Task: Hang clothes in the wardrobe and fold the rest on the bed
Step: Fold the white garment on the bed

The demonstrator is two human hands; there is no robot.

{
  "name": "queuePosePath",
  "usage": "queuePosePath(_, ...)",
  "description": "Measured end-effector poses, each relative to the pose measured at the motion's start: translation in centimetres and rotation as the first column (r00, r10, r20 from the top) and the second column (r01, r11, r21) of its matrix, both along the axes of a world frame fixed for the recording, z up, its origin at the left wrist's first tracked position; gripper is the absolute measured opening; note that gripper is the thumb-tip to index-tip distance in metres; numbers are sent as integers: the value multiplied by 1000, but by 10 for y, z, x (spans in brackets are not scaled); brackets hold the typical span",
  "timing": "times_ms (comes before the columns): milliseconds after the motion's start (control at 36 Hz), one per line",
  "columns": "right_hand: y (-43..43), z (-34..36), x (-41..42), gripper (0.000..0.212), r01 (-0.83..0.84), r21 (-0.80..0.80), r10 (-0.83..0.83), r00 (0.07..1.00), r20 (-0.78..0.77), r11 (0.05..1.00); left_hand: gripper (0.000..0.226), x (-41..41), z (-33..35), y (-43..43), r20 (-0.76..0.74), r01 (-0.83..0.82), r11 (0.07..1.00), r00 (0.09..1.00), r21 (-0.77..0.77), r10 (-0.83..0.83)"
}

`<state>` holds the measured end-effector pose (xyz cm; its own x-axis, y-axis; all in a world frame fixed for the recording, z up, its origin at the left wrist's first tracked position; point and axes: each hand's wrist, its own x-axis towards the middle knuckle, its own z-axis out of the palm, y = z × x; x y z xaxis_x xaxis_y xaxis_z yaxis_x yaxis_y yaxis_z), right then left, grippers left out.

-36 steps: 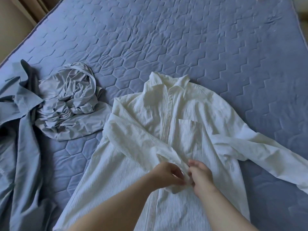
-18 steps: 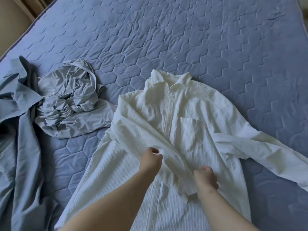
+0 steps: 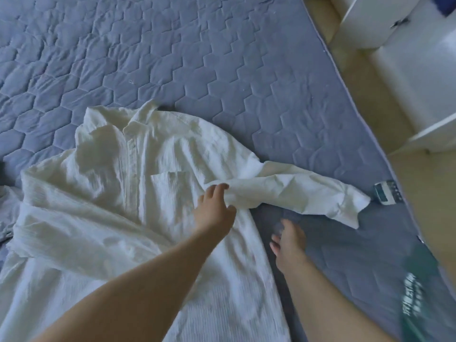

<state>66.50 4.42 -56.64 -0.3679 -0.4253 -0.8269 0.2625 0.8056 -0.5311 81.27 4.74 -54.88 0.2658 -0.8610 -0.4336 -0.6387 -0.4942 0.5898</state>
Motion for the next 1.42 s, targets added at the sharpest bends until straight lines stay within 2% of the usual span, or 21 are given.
queuePosePath(56,-11,-11,-24,16,137,-21,-135,987,90,990,58,-21,-5,-14,104,124,991,987,-39,-120)
queuePosePath(139,-28,-24,-56,32,255,-48,-240,949,206,966,59,-48,-17,-33,157,275,961,949,9,-273)
queuePosePath(167,-34,-29,-64,41,289,-59,-269,936,226,955,59,-55,-22,-39,124,286,957,949,42,-289)
queuePosePath(250,-47,-37,-80,45,328,-95,-293,917,270,940,58,-72,-35,-49,-50,235,964,972,124,-230)
queuePosePath(389,-64,-47,-90,40,481,-127,-402,828,390,867,44,-75,-47,-50,-84,297,930,955,217,-285)
queuePosePath(444,-74,-44,-91,40,498,-176,-417,837,355,849,48,-72,-46,-53,-200,215,952,965,217,-172)
queuePosePath(500,-86,-38,-87,45,428,-289,-358,895,264,856,47,-69,-38,-55,-376,25,982,925,190,49)
queuePosePath(611,-104,4,-56,32,63,-558,-115,992,-58,827,40,-48,-10,-54,-576,-315,929,730,194,368)
queuePosePath(667,-108,30,-33,31,-212,-664,61,968,-243,717,43,-29,5,-51,-700,-452,858,531,242,477)
queuePosePath(722,-102,52,-6,30,-500,-671,267,864,-426,548,44,-10,19,-47,-796,-583,758,291,292,530)
queuePosePath(778,-88,65,23,29,-709,-647,368,702,-609,281,49,11,33,-39,-846,-689,653,111,313,522)
queuePosePath(833,-68,71,51,40,-826,-562,412,522,-746,30,51,33,44,-27,-864,-768,541,-32,343,502)
queuePosePath(917,-35,66,83,48,-877,-454,508,323,-799,-157,59,68,51,5,-880,-814,423,-209,399,427)
queuePosePath(972,-11,62,99,49,-879,-419,586,220,-780,-229,64,90,53,30,-897,-830,407,-225,381,381)
queuePosePath(1056,23,56,121,52,-868,-342,680,7,-733,-359,66,121,57,71,-854,-848,339,-222,407,470)
queuePosePath(1139,47,49,140,60,-845,-246,656,-153,-739,-474,77,147,66,106,-811,-820,396,-133,413,570)
queuePosePath(1167,54,46,146,58,-834,-226,643,-185,-744,-503,66,155,67,116,-787,-795,435,-84,423,611)
queuePosePath(1222,67,43,157,53,-817,-209,609,-204,-767,-538,25,169,68,133,-725,-739,514,49,437,687)
queuePosePath(1250,73,43,163,49,-805,-185,591,-236,-771,-563,18,175,65,140,-681,-729,522,106,443,725)
queuePosePath(1333,89,40,177,43,-770,-182,595,-296,-747,-611,31,196,55,164,-609,-757,472,125,452,783)
queuePosePath(1417,95,36,187,46,-770,-51,586,-439,-681,-636,39,214,42,186,-599,-773,468,145,429,787)
